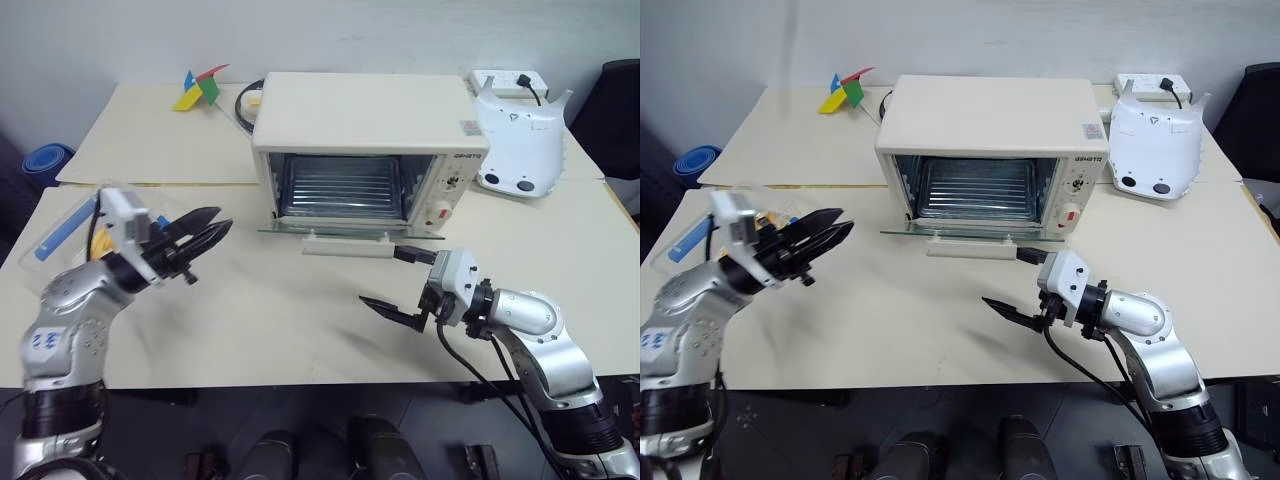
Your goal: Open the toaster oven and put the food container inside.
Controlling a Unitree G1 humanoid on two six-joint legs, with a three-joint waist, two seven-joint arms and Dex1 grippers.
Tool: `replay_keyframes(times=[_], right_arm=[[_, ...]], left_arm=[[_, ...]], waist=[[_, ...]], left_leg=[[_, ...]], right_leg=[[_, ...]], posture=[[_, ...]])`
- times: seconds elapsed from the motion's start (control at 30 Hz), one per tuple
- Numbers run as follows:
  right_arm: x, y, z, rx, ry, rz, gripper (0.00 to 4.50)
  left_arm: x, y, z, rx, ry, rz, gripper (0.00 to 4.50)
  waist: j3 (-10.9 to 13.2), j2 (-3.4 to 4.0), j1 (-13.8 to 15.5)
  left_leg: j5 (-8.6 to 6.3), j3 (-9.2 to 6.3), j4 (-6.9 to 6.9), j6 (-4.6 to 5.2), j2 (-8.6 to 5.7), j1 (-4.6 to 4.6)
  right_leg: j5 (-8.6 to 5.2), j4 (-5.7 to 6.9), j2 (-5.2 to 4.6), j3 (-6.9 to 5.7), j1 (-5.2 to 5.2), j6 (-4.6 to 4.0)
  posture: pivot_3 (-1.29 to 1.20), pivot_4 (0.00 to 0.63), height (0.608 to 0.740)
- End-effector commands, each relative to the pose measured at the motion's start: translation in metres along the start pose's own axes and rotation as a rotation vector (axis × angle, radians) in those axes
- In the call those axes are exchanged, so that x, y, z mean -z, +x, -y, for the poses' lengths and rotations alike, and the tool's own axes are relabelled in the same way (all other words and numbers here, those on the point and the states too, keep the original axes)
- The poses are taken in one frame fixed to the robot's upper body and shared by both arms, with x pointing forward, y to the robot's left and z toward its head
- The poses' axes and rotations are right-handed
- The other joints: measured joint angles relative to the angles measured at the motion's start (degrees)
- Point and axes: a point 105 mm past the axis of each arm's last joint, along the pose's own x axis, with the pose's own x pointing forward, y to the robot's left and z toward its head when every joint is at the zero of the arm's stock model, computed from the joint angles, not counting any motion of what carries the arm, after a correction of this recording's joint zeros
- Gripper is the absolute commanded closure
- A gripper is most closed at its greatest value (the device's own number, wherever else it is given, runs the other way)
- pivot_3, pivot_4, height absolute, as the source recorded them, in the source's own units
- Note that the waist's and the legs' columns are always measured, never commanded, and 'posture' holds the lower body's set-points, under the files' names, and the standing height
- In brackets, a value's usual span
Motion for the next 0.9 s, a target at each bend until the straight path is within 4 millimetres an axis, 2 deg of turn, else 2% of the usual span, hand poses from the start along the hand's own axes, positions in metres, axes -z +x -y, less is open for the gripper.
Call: replay_keyframes(times=[0.03, 0.07, 0.13, 0.27, 0.33, 0.47, 0.6, 0.73, 0.8, 0.9], right_arm=[[-0.009, 0.002, -0.006, 0.001, -0.048, 0.047, 0.0], [-0.008, 0.0, -0.007, 0.007, -0.051, 0.043, 0.0], [-0.005, -0.004, -0.008, 0.024, -0.044, 0.035, 0.0], [0.003, -0.017, -0.012, 0.059, -0.029, 0.009, 0.0], [0.009, -0.032, -0.013, 0.109, -0.007, -0.009, 0.0], [0.019, -0.078, -0.012, 0.275, 0.052, -0.059, 0.0], [0.012, -0.099, -0.006, 0.361, 0.027, -0.045, 0.0], [0.003, -0.094, 0.0, 0.35, 0.043, 0.022, 0.0], [-0.005, -0.082, 0.007, 0.322, 0.062, 0.086, 0.0], [-0.012, -0.061, 0.013, 0.241, 0.067, 0.158, 0.0]], left_arm=[[0.001, 0.024, 0.0, 0.043, 0.074, 0.004, 4.22], [0.004, 0.032, 0.003, 0.066, 0.083, 0.005, 4.47], [0.008, 0.04, 0.012, 0.125, 0.078, 0.009, 4.47], [0.021, 0.043, 0.025, 0.213, 0.076, -0.029, 4.47], [0.034, 0.041, 0.03, 0.241, 0.075, -0.076, 4.47], [0.068, 0.031, 0.034, 0.217, 0.157, -0.197, 4.47], [0.078, 0.024, 0.039, 0.183, 0.137, -0.193, 4.47], [0.084, 0.017, 0.044, 0.145, 0.104, -0.182, 4.47], [0.086, 0.01, 0.047, 0.119, 0.093, -0.177, 4.47], [0.084, -0.014, 0.045, -0.004, 0.051, -0.153, 4.47]], waist=[[0.01, -0.01, -0.05], [0.01, -0.01, -0.1], [0.0, -0.01, -0.22], [0.01, -0.03, -0.16], [0.01, -0.03, 0.06], [0.01, -0.02, 1.19], [0.02, -0.03, 1.11], [0.01, -0.02, 1.06], [0.01, -0.02, 0.86], [0.01, -0.01, 0.27]], left_leg=[[0.0, -0.01, 0.03, 0.0, 0.0, -0.04], [0.0, 0.0, 0.05, 0.0, -0.02, -0.03], [-0.02, 0.01, 0.05, 0.01, -0.03, -0.04], [-0.05, 0.02, 0.05, 0.01, -0.01, -0.11], [-0.05, -0.01, 0.11, 0.01, -0.01, -0.13], [-0.06, -0.02, 0.21, 0.04, -0.08, -0.1], [-0.04, 0.13, 0.28, 0.1, -0.08, -0.02], [-0.01, 0.13, 0.25, 0.06, 0.02, 0.16], [-0.02, 0.14, 0.23, 0.06, 0.02, 0.16], [-0.03, 0.15, 0.21, 0.06, 0.03, 0.16]], right_leg=[[0.0, -0.01, 0.01, -0.01, 0.0, 0.0], [0.0, 0.02, 0.0, 0.01, -0.01, 0.0], [0.0, 0.0, 0.0, 0.02, -0.01, 0.01], [0.0, -0.01, 0.0, 0.02, -0.09, 0.01], [0.0, 0.01, 0.0, 0.0, -0.08, 0.01], [0.01, 0.0, -0.04, 0.03, 0.03, 0.02], [0.07, 0.0, -0.04, 0.15, 0.11, 0.12], [0.07, 0.03, 0.02, 0.13, 0.22, 0.13], [0.07, 0.06, 0.01, 0.15, 0.21, 0.13], [0.07, 0.02, 0.01, 0.16, 0.2, 0.12]], posture=[[0.0, 0.15, 0.74], [0.0, 0.15, 0.74], [0.0, 0.15, 0.74], [0.0, 0.15, 0.74], [0.0, 0.15, 0.74], [0.0, 0.15, 0.74], [0.0, 0.15, 0.74], [0.0, 0.15, 0.74], [0.0, 0.15, 0.74], [0.0, 0.15, 0.74]])
